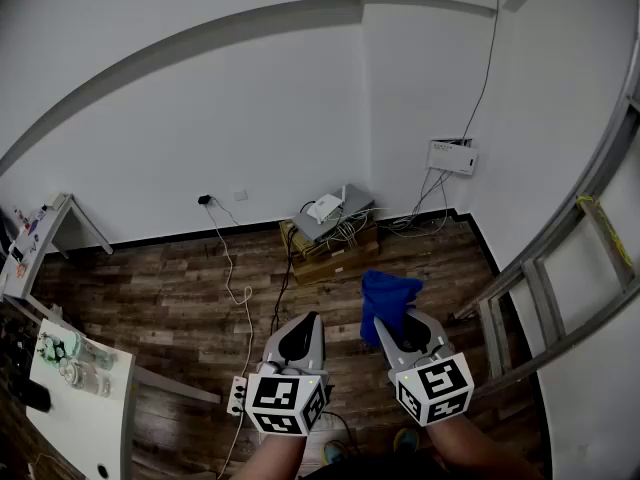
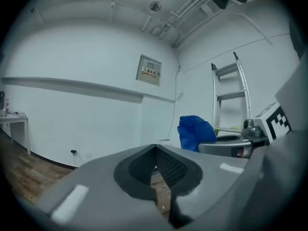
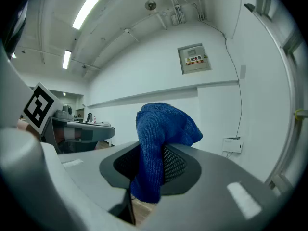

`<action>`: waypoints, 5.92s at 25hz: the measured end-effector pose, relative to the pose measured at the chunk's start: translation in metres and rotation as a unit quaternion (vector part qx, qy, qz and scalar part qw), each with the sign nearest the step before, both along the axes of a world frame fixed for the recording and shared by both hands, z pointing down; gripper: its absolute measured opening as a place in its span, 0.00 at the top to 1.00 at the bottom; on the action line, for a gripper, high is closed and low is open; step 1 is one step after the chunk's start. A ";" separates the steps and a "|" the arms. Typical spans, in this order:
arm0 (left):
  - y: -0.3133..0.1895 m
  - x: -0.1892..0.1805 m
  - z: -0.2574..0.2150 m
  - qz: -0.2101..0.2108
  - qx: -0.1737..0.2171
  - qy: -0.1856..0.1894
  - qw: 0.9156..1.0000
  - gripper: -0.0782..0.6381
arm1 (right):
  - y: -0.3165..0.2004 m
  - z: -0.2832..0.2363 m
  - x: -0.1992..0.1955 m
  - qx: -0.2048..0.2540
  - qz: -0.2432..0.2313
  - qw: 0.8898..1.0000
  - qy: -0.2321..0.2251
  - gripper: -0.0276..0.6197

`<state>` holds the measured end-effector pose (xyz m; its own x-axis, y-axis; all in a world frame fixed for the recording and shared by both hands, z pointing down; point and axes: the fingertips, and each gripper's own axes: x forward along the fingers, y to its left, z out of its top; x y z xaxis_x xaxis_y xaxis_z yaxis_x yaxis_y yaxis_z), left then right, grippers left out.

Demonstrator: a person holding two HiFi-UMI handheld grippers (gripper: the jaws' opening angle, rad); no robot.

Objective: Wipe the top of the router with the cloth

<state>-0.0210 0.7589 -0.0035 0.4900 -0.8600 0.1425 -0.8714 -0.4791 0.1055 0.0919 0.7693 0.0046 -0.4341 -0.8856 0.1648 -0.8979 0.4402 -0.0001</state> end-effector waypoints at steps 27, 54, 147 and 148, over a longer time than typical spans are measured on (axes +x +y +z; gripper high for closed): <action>-0.239 0.103 0.066 -0.034 -0.057 -0.038 0.997 0.89 | -0.254 0.067 0.090 -0.038 -0.043 0.998 -0.010 0.75; -0.709 -0.041 0.200 0.012 -0.157 -0.003 0.988 0.89 | -0.692 0.222 -0.073 -0.173 -0.043 0.982 0.069 0.76; -1.008 0.073 0.520 -0.007 -0.314 -0.058 0.948 0.89 | -0.934 0.552 0.048 -0.306 -0.114 0.928 0.180 0.76; -1.007 0.074 0.518 -0.007 -0.313 -0.057 0.948 0.89 | -0.933 0.544 0.051 -0.299 -0.110 0.931 0.179 0.76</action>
<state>0.0532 -0.2485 0.5142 0.4303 -0.5950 0.6788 -0.8998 -0.3424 0.2703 0.1425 -0.1637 0.5484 -0.4165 -0.4849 0.7690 -0.7762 0.6301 -0.0230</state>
